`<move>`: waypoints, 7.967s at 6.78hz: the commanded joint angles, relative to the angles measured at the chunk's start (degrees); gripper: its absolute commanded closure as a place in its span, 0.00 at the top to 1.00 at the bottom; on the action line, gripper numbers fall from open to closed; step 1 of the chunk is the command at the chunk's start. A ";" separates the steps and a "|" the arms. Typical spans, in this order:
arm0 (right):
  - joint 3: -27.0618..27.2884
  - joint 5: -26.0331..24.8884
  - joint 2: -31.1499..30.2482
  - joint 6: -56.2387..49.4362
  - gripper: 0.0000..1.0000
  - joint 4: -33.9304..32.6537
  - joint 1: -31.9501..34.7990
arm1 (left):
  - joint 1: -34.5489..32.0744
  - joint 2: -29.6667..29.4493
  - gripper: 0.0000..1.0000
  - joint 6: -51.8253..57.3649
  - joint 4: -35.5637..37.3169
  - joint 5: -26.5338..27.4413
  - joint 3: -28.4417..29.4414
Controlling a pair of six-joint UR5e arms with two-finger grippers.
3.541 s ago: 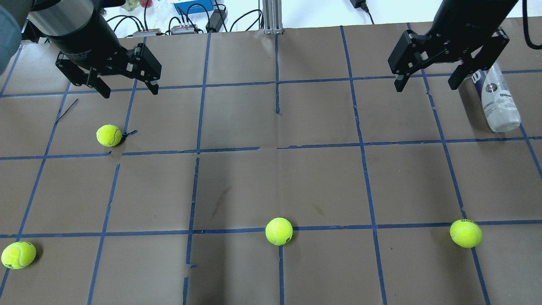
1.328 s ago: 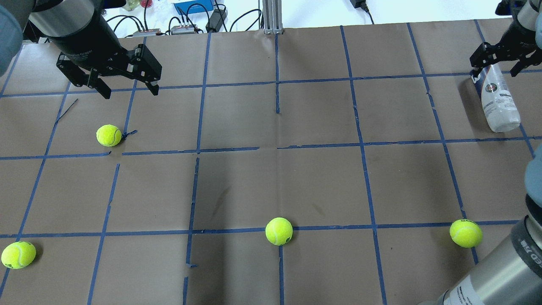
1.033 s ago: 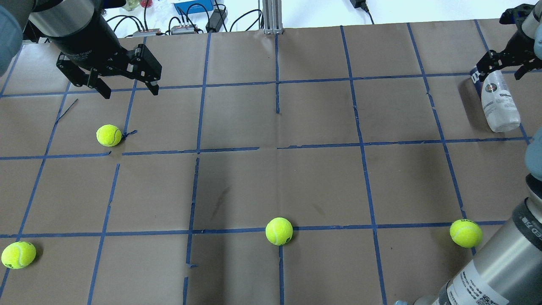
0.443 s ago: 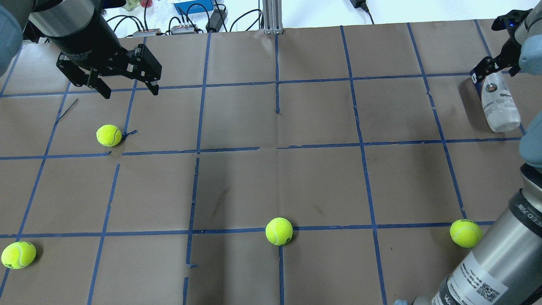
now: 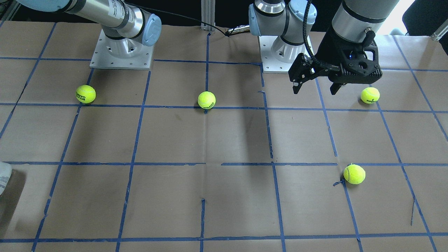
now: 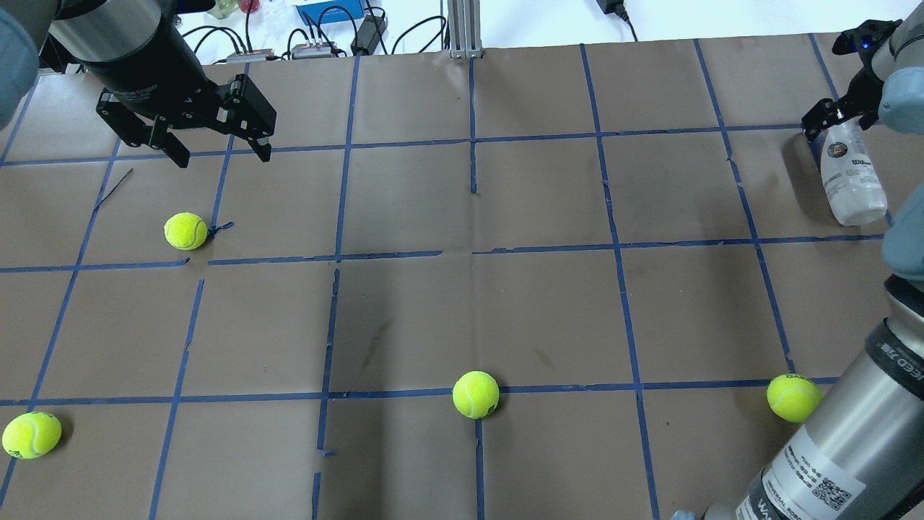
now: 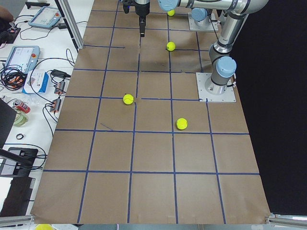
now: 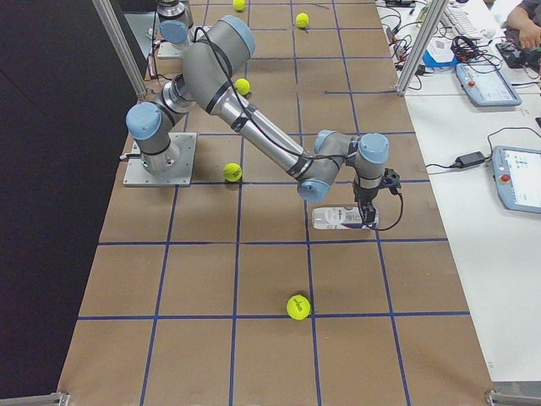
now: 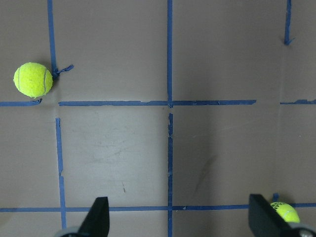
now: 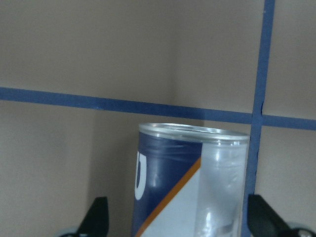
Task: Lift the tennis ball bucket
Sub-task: 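Close the right gripper around the open end of the can, then carry the can with the right gripper toward the table center and lower it, then release the can lying on its side and raise the right gripper, then reach the left gripper to the can's open end and grasp it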
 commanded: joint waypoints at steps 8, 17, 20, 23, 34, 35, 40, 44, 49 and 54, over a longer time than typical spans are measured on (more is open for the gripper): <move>0.91 0.30 0.59 -0.10 0.76 -0.38 -0.33 | 0.09 -0.02 1.00 -0.07 -0.09 0.09 0.32; 5.03 12.00 -11.89 -16.80 0.48 6.96 27.71 | 0.18 -0.02 1.00 0.02 -0.09 0.00 0.32; 13.72 9.29 -7.42 -18.28 0.49 -12.47 48.57 | 0.26 -0.02 1.00 0.02 -0.09 0.00 0.50; 14.01 3.57 -7.67 -18.65 0.55 -16.34 59.41 | 0.18 -0.02 1.00 0.02 -0.09 0.00 0.32; 14.44 12.16 -33.65 -14.25 1.00 17.68 25.92 | 2.27 -1.24 1.00 1.25 -1.92 -1.40 1.21; 14.36 11.29 -37.17 -13.65 1.00 24.70 24.73 | 5.68 -3.68 0.99 3.17 -1.50 -5.23 1.38; 13.92 5.84 -45.98 7.28 1.00 42.52 20.51 | 7.73 -22.65 0.98 11.26 11.69 -21.84 0.18; 13.57 2.93 -46.96 21.03 1.00 44.54 20.68 | 7.47 -33.48 0.99 11.45 23.19 -33.74 -3.01; 13.66 6.44 -46.26 20.99 1.00 44.37 21.29 | 6.85 -34.29 0.95 11.45 23.64 -47.28 -7.76; 13.92 5.66 -46.17 20.72 1.00 44.46 21.29 | 6.59 -32.02 0.02 7.86 23.29 -47.46 -9.17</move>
